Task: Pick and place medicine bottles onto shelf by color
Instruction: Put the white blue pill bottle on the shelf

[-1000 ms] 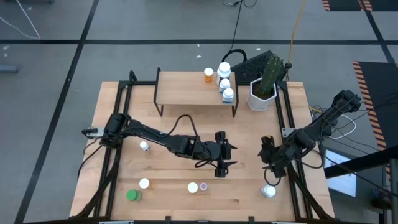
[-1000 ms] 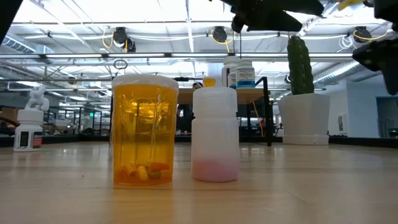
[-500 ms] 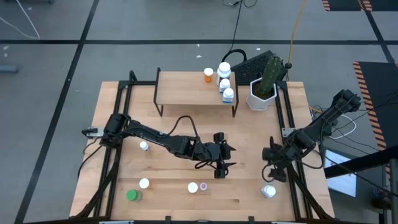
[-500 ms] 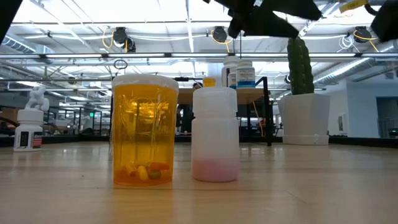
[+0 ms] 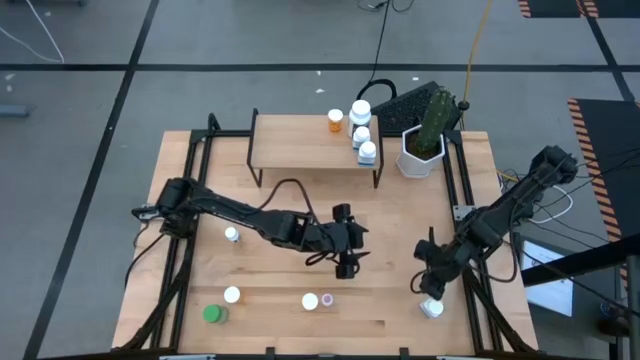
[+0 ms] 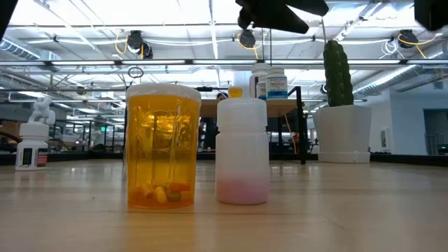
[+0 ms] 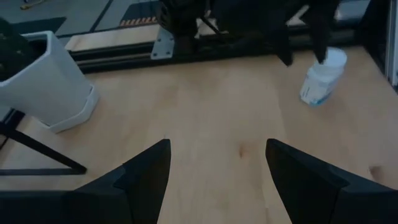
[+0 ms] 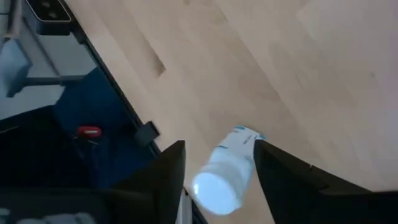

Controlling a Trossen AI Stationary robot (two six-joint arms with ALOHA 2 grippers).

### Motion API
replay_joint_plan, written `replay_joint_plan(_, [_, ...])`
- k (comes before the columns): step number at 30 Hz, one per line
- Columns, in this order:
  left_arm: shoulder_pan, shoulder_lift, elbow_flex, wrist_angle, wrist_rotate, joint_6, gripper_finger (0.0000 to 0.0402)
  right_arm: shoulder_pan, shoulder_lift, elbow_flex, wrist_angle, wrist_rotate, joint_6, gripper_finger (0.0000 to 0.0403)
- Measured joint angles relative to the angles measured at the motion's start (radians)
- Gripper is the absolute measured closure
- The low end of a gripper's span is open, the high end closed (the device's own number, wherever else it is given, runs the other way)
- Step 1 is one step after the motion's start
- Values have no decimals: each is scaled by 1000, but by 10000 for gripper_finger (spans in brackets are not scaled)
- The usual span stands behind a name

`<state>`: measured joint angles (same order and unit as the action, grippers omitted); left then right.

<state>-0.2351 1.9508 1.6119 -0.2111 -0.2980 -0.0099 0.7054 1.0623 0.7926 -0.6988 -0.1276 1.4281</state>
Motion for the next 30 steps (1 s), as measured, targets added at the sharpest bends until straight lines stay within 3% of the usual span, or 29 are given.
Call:
replay_joint_plan(8, [-4, 4, 0, -70, -3, -45, 135, 113, 263, 399, -514, 13, 11, 268])
replay_joint_plan(12, [-19, 5, 0, -98, -3, -76, 135, 205, 328, 472, -674, -107, 131, 287])
replay_joint_plan(16, [-37, 5, 0, -101, -3, -77, 135, 291, 324, 456, -574, -68, 210, 294])
replay_joint_plan(22, [-68, 6, -4, -99, 6, -27, 135, 403, 324, 394, -501, 143, 368, 295])
replay_joint_plan(27, [-83, 7, -26, -72, 8, 3, 135, 481, 323, 301, -402, 205, 343, 295])
replay_joint_plan(30, [-82, 7, -26, -68, 7, 6, 135, 515, 324, 202, -215, 210, 287, 295])
